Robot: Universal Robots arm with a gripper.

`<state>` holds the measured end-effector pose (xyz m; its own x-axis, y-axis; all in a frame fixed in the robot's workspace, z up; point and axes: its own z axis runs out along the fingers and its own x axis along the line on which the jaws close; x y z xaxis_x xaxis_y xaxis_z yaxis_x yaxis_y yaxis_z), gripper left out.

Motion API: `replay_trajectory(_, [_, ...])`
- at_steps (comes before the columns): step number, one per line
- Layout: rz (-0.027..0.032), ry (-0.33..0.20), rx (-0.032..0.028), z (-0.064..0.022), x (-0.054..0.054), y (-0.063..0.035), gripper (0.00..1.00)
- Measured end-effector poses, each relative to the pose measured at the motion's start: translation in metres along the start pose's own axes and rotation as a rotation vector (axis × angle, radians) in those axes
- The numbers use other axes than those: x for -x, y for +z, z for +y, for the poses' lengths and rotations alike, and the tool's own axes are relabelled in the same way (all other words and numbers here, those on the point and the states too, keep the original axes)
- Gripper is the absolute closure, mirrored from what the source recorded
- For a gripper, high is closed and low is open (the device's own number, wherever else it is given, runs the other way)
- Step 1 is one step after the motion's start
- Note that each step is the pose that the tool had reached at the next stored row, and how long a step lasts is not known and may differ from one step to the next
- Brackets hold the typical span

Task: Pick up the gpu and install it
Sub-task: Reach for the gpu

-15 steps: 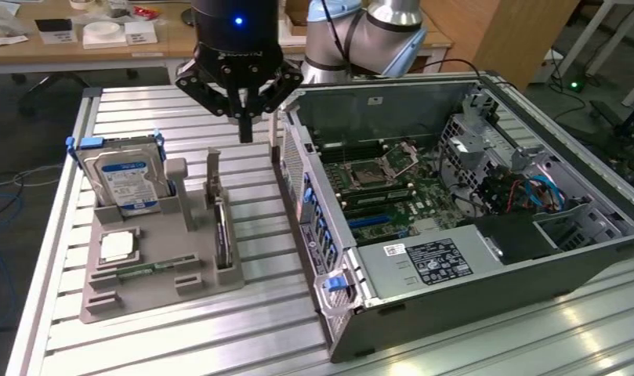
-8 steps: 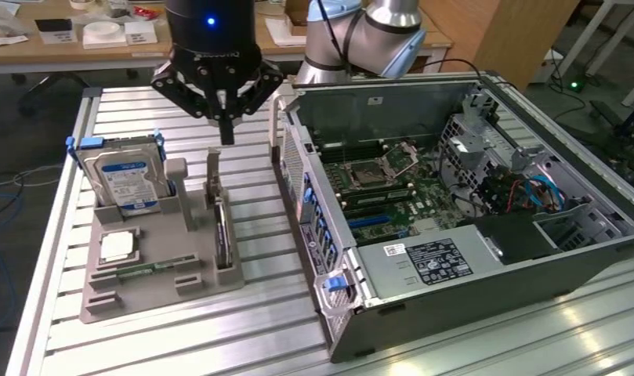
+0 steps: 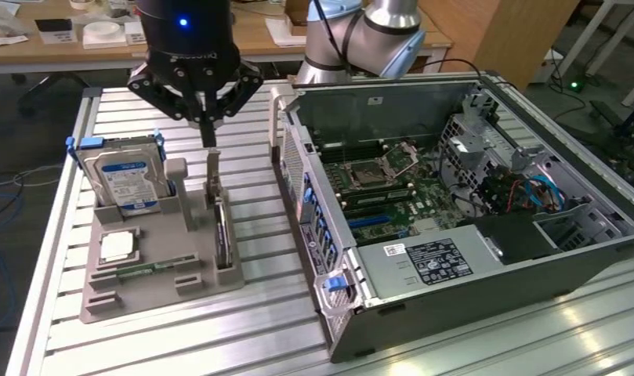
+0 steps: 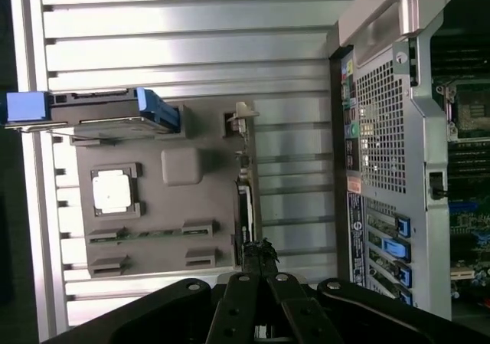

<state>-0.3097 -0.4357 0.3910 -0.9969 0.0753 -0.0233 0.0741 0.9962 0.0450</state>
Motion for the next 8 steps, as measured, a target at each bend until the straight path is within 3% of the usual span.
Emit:
replay_trajectory(5, [0.0000,0.000,0.0001,-0.0008,-0.011,0.0000,0.89])
replay_trajectory(8, [0.0000,0.000,0.0000,-0.0009,-0.013,-0.0001,0.89])
